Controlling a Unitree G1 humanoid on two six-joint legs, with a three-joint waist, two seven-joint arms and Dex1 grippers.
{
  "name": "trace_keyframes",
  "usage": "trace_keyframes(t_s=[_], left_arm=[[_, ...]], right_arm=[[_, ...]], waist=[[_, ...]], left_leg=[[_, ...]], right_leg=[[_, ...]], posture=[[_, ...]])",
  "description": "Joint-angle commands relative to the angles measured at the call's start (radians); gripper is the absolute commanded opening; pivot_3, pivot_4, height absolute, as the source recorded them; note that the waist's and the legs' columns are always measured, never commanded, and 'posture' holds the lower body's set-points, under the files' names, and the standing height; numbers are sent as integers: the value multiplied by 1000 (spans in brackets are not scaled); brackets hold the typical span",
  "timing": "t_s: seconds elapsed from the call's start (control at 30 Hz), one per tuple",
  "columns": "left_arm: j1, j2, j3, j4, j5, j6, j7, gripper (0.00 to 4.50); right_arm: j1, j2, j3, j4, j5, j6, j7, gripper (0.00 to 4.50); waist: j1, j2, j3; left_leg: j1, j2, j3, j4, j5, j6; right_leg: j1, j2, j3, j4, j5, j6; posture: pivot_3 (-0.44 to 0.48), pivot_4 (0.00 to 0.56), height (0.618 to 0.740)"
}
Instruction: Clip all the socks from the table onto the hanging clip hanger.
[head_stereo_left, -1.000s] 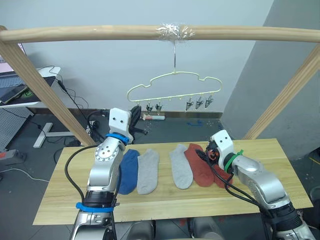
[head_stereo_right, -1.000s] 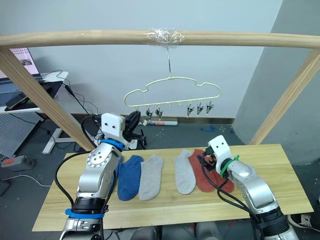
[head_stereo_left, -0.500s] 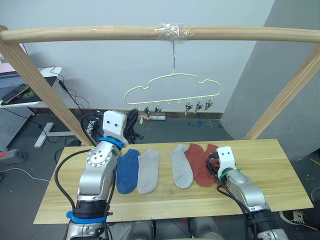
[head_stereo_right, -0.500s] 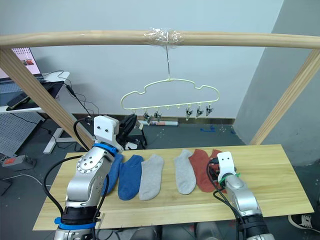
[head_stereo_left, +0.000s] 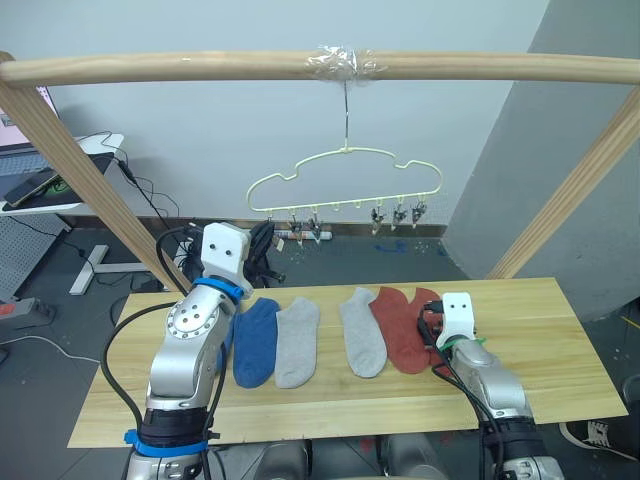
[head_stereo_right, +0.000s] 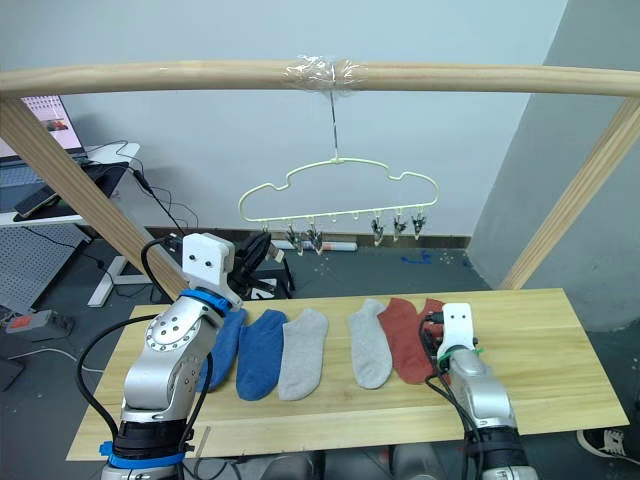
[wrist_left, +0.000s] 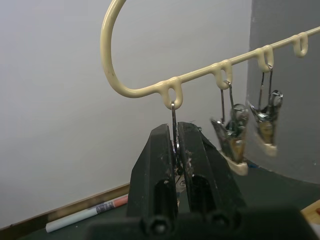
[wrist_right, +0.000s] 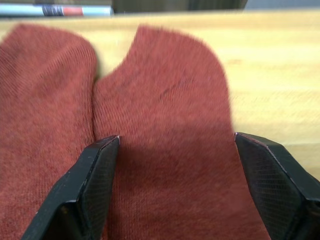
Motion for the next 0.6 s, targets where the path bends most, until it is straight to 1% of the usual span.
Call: trace_keyframes(t_s=[0.03,0.07,0.1,0.13,0.3,0.33,0.43,0.5,0.6], left_arm=[[16,28,46,-19,-2,4,5,19],[20,31,51,-24,-2,6,7,19],[25,36,58,-28,-3,8,8,0],[31,39,65,-35,-4,10,11,0],[80,44,92,-99,-13,35,30,0],[92,44,96,-111,-13,40,36,0],[115,47,110,-135,-15,52,45,0],[128,47,116,-145,-15,56,50,0],[136,38,127,-155,-30,73,59,0]], right_arm=[[-22,32,-51,20,27,52,-28,3820],[-25,45,-68,25,32,66,-39,3820],[-28,58,-79,30,34,75,-50,3465],[-30,66,-84,34,31,78,-56,3228],[-40,95,-95,41,14,74,-85,1548],[-42,98,-94,42,10,72,-90,1094],[-49,107,-92,44,1,69,-100,29],[-50,102,-97,51,-8,59,-106,29],[-46,79,-98,40,-17,39,-98,29]], waist=[[0,0,0],[1,0,0],[1,0,0],[1,0,0],[3,0,0],[3,0,0],[6,0,0],[8,0,0],[13,0,0]], left_leg=[[0,0,0,0,0,0],[0,0,0,0,0,0],[0,0,0,0,0,0],[1,0,0,0,0,0],[2,1,0,0,0,0],[2,2,0,-1,0,0],[2,4,0,-1,0,0],[2,5,0,-1,0,0],[3,8,1,-1,-1,-1]], right_leg=[[0,0,0,0,0,0],[0,0,0,0,0,0],[0,0,0,0,0,0],[0,0,0,0,0,0],[1,0,0,0,0,0],[1,0,0,0,0,-1],[1,2,-1,0,0,-1],[1,3,-1,0,0,-2],[1,6,-1,0,-1,-3]], posture=[[47,162,740],[47,162,740],[65,161,740],[71,161,740],[109,163,740],[118,165,740],[141,173,740],[149,174,740],[137,170,740]])
